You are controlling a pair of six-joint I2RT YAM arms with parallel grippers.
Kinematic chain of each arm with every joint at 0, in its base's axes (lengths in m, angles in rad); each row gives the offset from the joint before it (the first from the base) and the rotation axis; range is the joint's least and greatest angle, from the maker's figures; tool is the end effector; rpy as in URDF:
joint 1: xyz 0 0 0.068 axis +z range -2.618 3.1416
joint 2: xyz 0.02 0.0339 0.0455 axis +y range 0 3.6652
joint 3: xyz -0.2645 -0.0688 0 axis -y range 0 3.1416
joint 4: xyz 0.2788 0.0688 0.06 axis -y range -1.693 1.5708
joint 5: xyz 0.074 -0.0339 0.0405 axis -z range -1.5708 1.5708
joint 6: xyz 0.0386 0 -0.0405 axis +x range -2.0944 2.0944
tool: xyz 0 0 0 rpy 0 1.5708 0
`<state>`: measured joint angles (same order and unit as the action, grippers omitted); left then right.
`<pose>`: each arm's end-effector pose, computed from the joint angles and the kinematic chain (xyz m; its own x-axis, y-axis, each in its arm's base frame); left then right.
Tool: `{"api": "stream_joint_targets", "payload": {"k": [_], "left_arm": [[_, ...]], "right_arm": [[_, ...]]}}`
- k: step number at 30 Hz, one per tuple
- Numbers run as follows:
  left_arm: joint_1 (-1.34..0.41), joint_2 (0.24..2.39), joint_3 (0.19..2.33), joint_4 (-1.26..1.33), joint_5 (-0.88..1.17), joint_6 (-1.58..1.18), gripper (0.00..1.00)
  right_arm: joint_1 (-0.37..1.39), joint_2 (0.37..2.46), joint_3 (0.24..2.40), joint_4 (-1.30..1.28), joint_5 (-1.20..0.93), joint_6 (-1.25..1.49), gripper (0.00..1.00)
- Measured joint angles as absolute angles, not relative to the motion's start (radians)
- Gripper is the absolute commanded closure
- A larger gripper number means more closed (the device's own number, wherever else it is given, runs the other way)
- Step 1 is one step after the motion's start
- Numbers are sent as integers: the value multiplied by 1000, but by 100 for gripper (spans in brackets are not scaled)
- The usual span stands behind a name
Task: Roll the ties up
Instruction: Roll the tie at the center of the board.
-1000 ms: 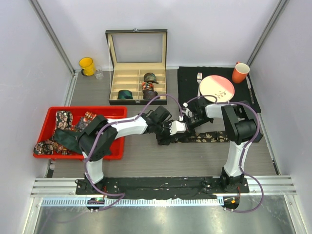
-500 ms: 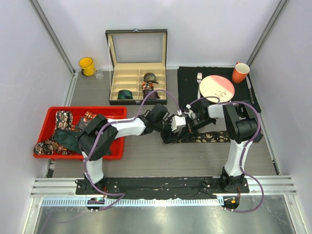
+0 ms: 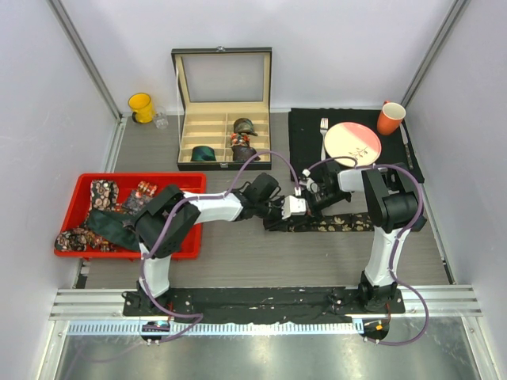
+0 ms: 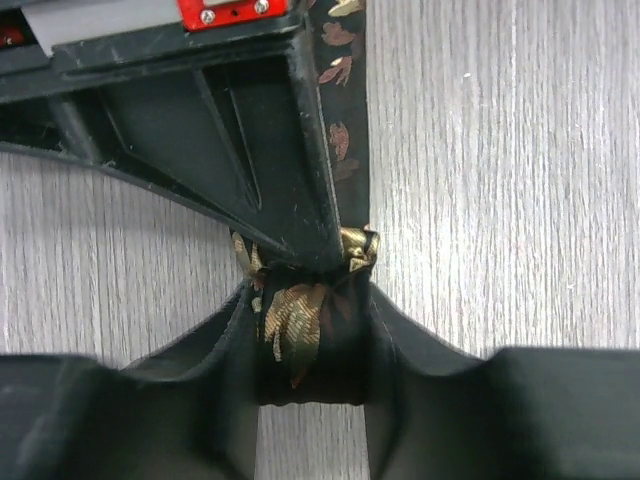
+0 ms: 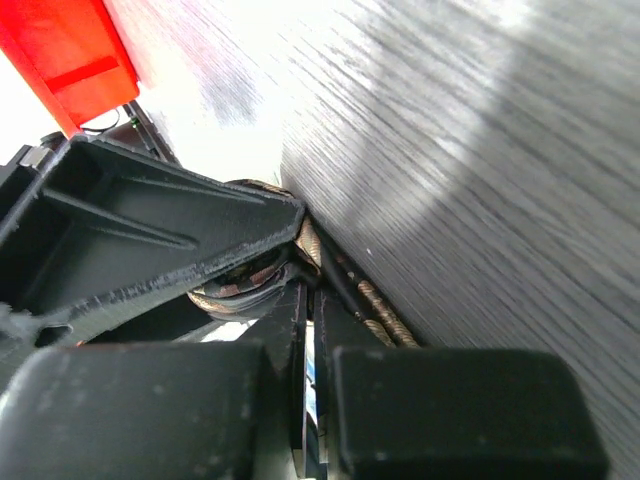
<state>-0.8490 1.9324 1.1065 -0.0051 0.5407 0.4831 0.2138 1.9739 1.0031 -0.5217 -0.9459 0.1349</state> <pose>0.2619 -0.3275 0.1175 -0.0267 0.6331 -0.7736 0.9996 0.0135 -0.0235 0.3239 0.1024 0.0643 -0.9904 -0.1345 0.0312 -0.0534 0.5816 0.8117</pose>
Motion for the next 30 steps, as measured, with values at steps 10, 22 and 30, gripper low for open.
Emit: {"api": "stream_joint_targets", "payload": {"k": [10,22,30], "left_arm": [[-849,1925,1109,-28,524,518,86],[-851,1925,1110,-31,511,509,87],[-855,1924,1110,-30,496,484,87]], "right_arm": [[166,1892,1058,-630,-897,88,71],[149,1900,1055,-649,-751,51,80],[149,1900,1062,-666,-765,19,68]]}}
